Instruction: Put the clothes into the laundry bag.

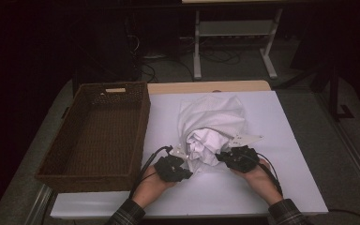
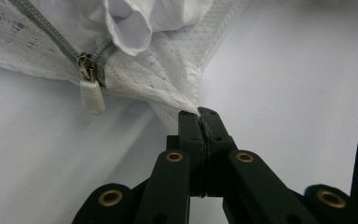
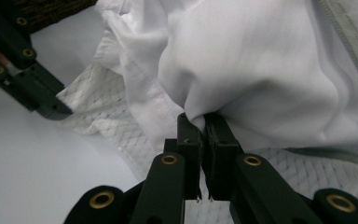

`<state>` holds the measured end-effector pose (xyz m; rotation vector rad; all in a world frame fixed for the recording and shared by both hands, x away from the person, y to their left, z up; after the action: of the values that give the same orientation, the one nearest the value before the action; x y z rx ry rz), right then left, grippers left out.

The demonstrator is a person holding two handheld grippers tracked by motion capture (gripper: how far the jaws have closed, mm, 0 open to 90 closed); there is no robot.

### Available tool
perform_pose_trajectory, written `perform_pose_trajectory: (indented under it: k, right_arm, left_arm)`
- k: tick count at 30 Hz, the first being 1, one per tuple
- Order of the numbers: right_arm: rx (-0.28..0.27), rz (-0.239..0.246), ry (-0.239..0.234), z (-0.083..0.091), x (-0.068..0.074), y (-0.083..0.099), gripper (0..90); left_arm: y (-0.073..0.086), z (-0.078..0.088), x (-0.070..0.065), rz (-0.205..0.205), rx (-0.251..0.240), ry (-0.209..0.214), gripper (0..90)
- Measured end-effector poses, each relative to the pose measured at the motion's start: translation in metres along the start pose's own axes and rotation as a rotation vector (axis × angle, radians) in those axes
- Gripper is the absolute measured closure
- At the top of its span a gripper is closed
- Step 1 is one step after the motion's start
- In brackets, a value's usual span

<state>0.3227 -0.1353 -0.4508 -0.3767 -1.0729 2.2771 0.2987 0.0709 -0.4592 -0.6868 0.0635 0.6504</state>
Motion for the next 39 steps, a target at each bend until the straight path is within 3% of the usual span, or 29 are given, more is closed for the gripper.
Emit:
perform_pose_trajectory:
  k: [8, 15, 21, 24, 32, 39]
  right_arm:
    - [0.006, -0.039, 0.035, -0.022, -0.007, -0.007, 85.5]
    - [-0.016, -0.058, 0.076, -0.035, -0.022, -0.011, 85.6]
    - [-0.027, -0.079, 0.111, -0.04, -0.036, -0.011, 85.6]
    - [-0.024, -0.083, 0.104, -0.039, -0.038, -0.01, 83.7]
    - [-0.012, -0.022, 0.03, -0.016, -0.021, -0.013, 54.8]
    - [-0.006, -0.024, 0.054, -0.002, -0.019, -0.01, 42.0]
  left_arm:
    - [0.0, -0.001, -0.003, -0.01, 0.007, 0.01, 89.2]
    - [0.0, 0.0, -0.003, -0.011, 0.006, 0.017, 89.2]
    - [0.0, -0.001, -0.003, -0.012, 0.006, 0.022, 89.2]
    - [0.0, 0.0, -0.003, -0.01, 0.002, 0.022, 89.1]
    - [0.001, 0.0, -0.001, -0.009, 0.001, 0.019, 88.9]
    - [0.0, 0.002, 0.0, -0.006, -0.006, 0.015, 88.9]
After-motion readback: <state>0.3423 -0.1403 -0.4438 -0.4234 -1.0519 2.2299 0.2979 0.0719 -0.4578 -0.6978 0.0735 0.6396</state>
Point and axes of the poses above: each handheld gripper's, and its own axes: z roughly backward along the jaws, y roughly out of its underside, x roughly to its left, the point moved 4 cm from there along -z, roughly forward along the jaws, and after that the axes turned 7 degrees about z, right-handed, at the moved point
